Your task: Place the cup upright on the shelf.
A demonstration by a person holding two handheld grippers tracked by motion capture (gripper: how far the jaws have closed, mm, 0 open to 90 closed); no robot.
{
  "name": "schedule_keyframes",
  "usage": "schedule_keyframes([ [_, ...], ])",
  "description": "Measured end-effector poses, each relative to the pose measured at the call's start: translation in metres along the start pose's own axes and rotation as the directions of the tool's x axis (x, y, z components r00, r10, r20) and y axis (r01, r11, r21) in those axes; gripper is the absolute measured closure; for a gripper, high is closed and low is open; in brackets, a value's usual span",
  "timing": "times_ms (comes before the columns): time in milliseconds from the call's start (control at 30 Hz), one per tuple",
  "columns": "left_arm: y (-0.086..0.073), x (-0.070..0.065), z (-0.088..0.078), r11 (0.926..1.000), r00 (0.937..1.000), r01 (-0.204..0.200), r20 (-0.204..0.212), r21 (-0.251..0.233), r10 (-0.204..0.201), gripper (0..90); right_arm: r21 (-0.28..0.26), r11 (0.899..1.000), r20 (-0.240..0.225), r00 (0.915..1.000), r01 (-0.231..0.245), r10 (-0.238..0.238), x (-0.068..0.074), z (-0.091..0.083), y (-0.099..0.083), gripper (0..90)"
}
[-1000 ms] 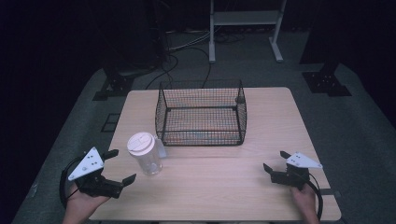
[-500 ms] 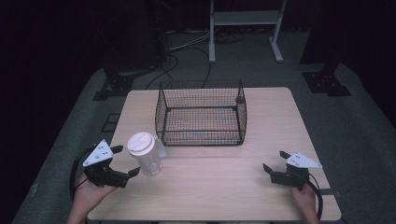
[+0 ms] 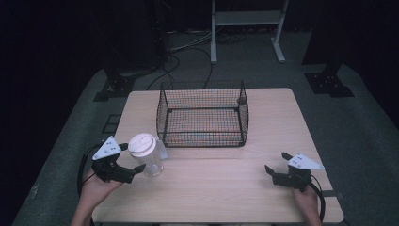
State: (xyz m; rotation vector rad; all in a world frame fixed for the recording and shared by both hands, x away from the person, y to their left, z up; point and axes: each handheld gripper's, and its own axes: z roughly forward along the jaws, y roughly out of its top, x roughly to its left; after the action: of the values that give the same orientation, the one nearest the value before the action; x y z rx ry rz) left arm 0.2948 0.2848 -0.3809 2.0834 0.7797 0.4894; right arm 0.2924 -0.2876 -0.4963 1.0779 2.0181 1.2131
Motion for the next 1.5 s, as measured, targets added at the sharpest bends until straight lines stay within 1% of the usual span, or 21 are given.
schedule_keyframes([
  [133,0.001,0.002,0.006,0.9998,1.0,-0.003,0.004,0.022,0.003,0.0,-0.002,1.0,0.0,1.0,-0.004,0.004,0.0,0.0,0.0,13.5],
  [233,0.002,0.004,0.008,0.9998,1.0,0.005,0.003,0.021,-0.005,0.0,-0.002,1.0,-0.001,1.0,0.0,0.0,0.0,0.0,0.0,13.5],
  [467,0.004,0.007,0.013,0.9996,1.0,0.008,-0.003,0.027,-0.008,0.0,-0.003,1.0,-0.002,1.0,-0.004,0.004,0.0,0.0,0.0,13.5],
  [767,0.008,0.006,0.023,0.9993,1.0,0.002,0.005,0.037,-0.002,0.0,-0.005,1.0,-0.003,1.0,-0.004,0.004,0.0,0.0,0.0,13.5],
  [1067,0.012,0.01,0.036,0.9984,0.9995,0.022,0.02,0.052,-0.023,0.0,-0.006,1.0,-0.004,1.0,-0.003,0.003,0.0,0.0,0.0,13.5],
  [1133,0.012,0.01,0.037,0.998,0.9997,0.018,0.015,0.06,-0.019,0.0,-0.006,1.0,-0.004,1.0,-0.003,0.003,0.0,0.0,0.0,13.5],
  [1233,0.013,0.01,0.039,0.9978,0.9997,0.024,0.01,0.063,-0.024,0.0,-0.007,1.0,-0.004,1.0,-0.004,0.004,-0.001,0.0,0.0,13.5],
  [1267,0.013,0.01,0.041,0.9975,0.9997,0.018,0.015,0.068,-0.019,0.9,-0.009,1.0,-0.005,1.0,-0.006,0.006,-0.001,-0.001,0.0,13.5],
  [1367,0.014,0.01,0.042,0.9973,0.9997,0.021,0.011,0.07,-0.022,1.9,-0.009,1.0,-0.006,1.0,-0.005,0.005,-0.001,-0.001,0.0,13.5],
  [1400,0.014,0.01,0.042,0.9977,0.9999,0.011,0.007,0.066,-0.011,4.4,-0.008,1.0,-0.006,1.0,-0.004,0.004,-0.001,-0.001,0.0,13.5],
  [1433,0.014,0.009,0.043,0.9979,1.0,0.008,0.005,0.064,-0.008,4.7,-0.008,1.0,-0.006,1.0,-0.004,0.004,-0.001,-0.001,0.0,13.5],
  [1500,0.014,0.01,0.043,0.9978,0.9999,0.012,0.01,0.065,-0.012,4.9,-0.009,1.0,-0.006,1.0,-0.004,0.004,-0.001,-0.001,0.0,13.5],
])
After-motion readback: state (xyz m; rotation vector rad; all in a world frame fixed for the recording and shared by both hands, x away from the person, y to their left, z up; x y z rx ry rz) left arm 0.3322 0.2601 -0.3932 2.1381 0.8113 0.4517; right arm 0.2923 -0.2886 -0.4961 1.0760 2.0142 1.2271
